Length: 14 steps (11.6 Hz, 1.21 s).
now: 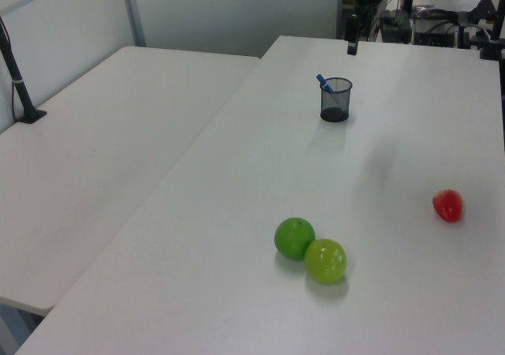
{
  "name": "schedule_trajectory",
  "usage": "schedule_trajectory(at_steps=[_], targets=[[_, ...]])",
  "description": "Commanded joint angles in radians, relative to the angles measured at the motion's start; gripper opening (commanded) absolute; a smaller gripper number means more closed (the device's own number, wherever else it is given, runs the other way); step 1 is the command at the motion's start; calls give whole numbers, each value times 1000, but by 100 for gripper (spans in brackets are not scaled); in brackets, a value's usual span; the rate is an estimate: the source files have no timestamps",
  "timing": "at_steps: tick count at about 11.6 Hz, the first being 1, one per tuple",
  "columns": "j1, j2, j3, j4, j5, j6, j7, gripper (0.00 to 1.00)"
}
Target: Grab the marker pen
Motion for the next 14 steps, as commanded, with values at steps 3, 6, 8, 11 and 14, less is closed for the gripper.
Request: schedule_trajectory(at_steps=[3, 6, 8, 11, 14], targets=[[-89, 128, 1, 24, -52, 210, -65, 100], [-131, 189, 1, 24, -43, 342, -93, 100], [-136, 222, 1, 22, -42, 406, -94, 100], [-139, 275, 1, 22, -39, 501, -93, 100], [-136, 292, 4, 19, -31, 548, -82, 90]])
